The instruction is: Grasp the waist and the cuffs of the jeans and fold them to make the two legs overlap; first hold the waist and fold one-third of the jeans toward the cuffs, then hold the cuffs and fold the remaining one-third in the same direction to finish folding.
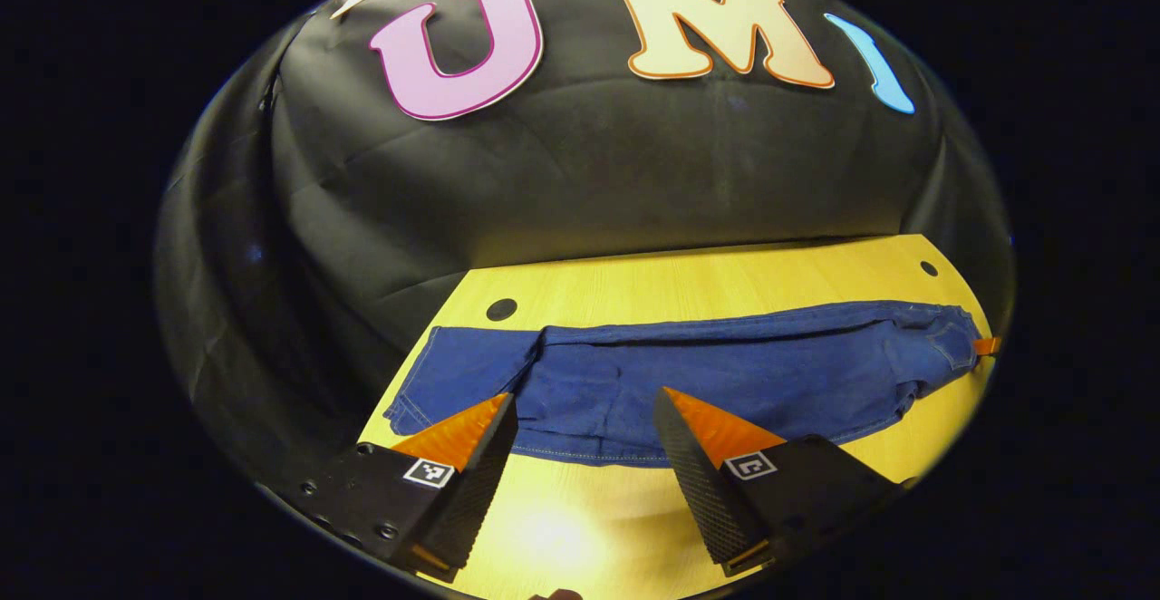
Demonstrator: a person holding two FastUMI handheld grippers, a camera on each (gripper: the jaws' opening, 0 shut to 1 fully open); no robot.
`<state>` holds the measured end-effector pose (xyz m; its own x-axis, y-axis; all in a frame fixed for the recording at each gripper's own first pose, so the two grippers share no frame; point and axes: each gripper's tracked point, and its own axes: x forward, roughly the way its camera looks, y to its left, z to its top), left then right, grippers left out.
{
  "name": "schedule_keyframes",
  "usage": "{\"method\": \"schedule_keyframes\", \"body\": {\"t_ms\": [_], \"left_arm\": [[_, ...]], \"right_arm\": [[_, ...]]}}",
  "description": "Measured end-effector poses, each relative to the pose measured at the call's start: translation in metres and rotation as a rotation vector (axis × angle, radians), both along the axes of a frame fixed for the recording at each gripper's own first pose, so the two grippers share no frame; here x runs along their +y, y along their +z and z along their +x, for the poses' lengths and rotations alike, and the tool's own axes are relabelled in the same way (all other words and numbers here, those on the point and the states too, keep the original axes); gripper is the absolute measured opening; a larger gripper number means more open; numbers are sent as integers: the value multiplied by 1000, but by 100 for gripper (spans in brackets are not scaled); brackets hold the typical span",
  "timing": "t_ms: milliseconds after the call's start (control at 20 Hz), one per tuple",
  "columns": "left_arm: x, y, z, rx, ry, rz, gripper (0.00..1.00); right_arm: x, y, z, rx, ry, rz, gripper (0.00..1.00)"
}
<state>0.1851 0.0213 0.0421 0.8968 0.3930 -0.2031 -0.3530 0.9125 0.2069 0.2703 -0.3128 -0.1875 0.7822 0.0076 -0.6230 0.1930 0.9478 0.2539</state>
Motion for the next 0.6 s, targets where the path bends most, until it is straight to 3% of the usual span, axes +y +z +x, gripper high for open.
{"method": "schedule_keyframes", "body": {"t_ms": [50, 100, 150, 300, 600], "left_arm": [[-1, -1, -2, -3, 2, -5, 92], [-2, -3, -5, -3, 5, -9, 92], [-3, -5, -7, -5, 6, -10, 92], [-5, -11, -13, -6, 7, -16, 92], [-12, -27, -23, 6, 5, -46, 92]], "right_arm": [[0, 1, 1, -7, -15, -5, 53], [-1, -3, 2, -1, -11, -11, 47], [-2, -2, 2, -4, -17, -23, 34], [0, -1, 3, -28, -5, -44, 31], [-1, 1, 4, -5, -3, -25, 7]]}}
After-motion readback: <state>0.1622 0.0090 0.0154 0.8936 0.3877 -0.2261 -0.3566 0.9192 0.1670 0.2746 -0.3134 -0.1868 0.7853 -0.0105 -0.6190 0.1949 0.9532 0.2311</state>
